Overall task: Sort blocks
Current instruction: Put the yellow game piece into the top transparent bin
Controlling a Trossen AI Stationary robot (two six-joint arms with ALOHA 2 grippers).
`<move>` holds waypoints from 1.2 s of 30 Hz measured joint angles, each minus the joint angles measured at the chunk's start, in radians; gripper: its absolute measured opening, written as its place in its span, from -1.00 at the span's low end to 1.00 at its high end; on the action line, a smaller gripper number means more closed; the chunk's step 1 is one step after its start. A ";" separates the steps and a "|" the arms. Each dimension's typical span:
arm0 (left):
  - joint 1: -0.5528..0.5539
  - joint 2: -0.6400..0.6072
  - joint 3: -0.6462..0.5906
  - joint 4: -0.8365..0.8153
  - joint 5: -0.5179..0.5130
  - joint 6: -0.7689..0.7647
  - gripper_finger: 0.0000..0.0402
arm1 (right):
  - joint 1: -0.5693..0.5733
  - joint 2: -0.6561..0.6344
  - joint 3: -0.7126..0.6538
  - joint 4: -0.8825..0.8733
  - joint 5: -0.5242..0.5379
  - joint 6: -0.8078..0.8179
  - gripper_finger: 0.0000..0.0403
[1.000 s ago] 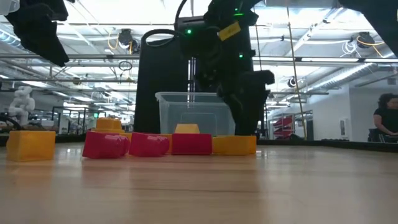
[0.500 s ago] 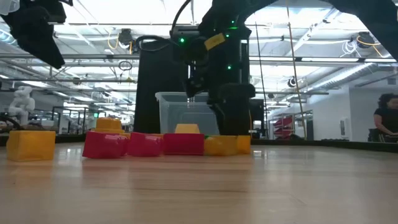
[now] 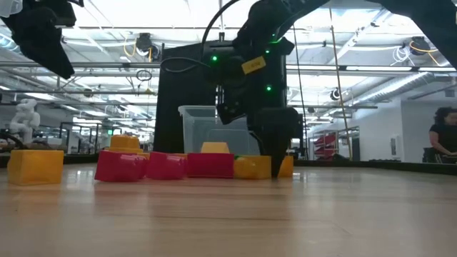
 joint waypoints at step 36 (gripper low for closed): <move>0.000 0.000 0.000 0.001 -0.005 -0.010 0.43 | -0.102 -0.362 0.253 0.142 0.214 0.142 0.24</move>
